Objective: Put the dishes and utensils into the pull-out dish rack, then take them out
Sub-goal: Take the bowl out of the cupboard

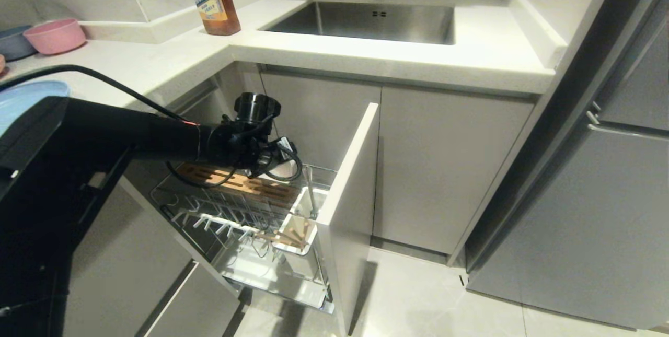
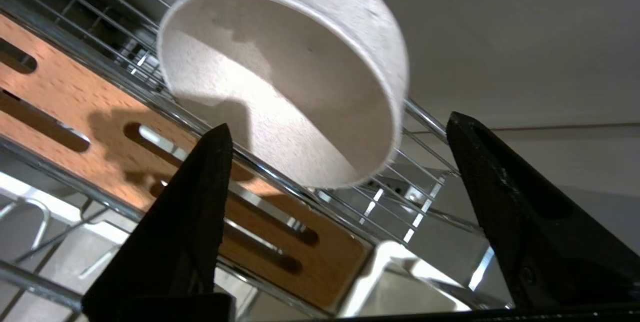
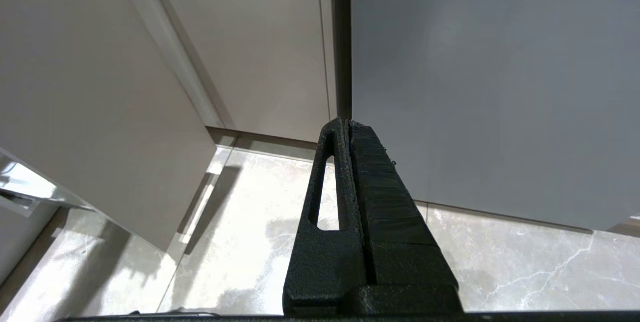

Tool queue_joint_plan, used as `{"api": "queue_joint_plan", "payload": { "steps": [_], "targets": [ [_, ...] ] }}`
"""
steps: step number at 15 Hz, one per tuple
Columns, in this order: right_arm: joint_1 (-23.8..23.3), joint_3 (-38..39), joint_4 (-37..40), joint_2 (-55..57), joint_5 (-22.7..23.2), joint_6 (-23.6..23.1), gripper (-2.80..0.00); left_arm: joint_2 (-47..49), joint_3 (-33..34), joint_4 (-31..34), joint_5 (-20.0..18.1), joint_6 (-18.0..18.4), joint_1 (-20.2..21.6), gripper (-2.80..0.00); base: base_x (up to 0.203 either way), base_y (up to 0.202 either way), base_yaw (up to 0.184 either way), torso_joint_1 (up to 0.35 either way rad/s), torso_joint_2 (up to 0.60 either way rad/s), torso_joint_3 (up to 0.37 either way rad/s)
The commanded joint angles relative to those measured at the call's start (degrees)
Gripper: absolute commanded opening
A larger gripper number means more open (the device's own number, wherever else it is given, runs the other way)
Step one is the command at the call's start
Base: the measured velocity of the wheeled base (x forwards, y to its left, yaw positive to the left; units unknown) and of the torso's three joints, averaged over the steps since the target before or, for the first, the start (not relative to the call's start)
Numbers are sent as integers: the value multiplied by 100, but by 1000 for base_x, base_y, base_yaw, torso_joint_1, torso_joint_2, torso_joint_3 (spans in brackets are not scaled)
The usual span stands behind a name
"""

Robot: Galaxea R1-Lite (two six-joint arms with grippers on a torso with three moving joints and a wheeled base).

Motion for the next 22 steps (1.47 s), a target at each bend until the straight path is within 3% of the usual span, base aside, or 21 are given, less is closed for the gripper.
{"api": "queue_joint_plan", "payload": {
  "steps": [1,10,13,21,22],
  "targets": [
    [0,0,-1,5,2,2,-280,122,-21,-32,12,16,45,0,0,0,0,0,0,0],
    [0,0,-1,5,-4,2,-280,393,-397,-338,-155,267,92,0,0,0,0,0,0,0],
    [0,0,-1,5,-7,2,-280,429,-528,-338,-215,540,92,0,0,0,0,0,0,0],
    [0,0,-1,5,2,2,-280,710,-792,-338,-233,606,92,0,0,0,0,0,0,0],
    [0,0,-1,5,0,2,-280,717,-787,-338,-227,684,92,-280,0,0,0,0,0,0]
  ]
}}
